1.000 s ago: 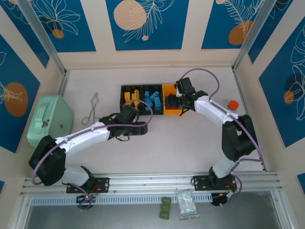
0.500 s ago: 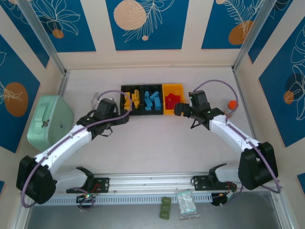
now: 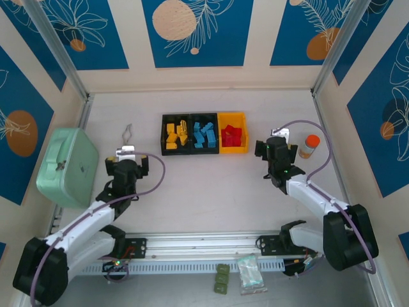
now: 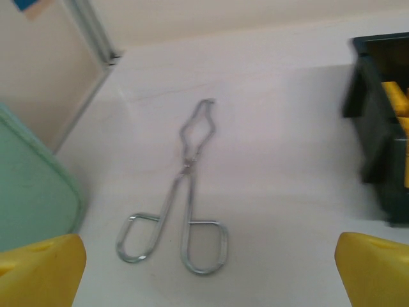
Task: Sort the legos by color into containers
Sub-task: Reset both arms
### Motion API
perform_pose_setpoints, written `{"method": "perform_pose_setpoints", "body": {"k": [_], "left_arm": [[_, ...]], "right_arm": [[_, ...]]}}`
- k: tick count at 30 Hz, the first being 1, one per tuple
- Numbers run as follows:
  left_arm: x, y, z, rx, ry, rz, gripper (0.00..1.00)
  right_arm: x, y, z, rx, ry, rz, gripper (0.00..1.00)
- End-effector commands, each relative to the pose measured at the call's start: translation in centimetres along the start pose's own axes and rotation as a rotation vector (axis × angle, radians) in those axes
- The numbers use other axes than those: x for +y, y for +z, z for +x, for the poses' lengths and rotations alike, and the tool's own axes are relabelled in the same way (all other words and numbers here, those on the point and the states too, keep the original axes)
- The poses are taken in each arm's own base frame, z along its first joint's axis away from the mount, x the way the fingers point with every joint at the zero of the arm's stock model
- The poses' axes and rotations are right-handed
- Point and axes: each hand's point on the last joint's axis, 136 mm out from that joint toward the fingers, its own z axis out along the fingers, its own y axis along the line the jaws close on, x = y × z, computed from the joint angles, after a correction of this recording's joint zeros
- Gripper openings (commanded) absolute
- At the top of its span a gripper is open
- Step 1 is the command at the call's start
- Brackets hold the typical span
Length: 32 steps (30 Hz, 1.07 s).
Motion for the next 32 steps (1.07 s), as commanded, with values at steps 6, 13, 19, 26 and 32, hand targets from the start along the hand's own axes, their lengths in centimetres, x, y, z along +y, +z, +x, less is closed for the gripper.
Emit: {"method": "perform_pose_setpoints", "body": {"k": [6, 13, 19, 26, 32], "left_arm": [[0.4, 5.4, -1.7, -0.176, 0.036, -0.096, 0.99], [-1.5, 7.0, -0.2, -0.173, 0.04, 0.065, 0.99], [-1.3, 9.5, 0.7, -0.106, 0.008, 0.098, 0.99], [-1.3, 9.5, 0.9, -0.083, 0.008, 0.101, 0.99], [-1.3, 9.4, 0.9, -0.089, 0.007, 0.102, 0.99]], "right_arm": [[0.7, 3.2, 0.1, -0.155, -0.031, -0.056, 0.99], [0.9, 5.3, 1.5, -0.189, 0.069, -0.301, 0.99], [0.9, 6.0, 1.7, -0.125, 0.061, -0.266, 0.99], [1.0, 6.1, 1.8, -0.108, 0.062, -0.283, 0.99], [1.0, 6.0, 1.8, -0.108, 0.063, -0.294, 0.99]]}}
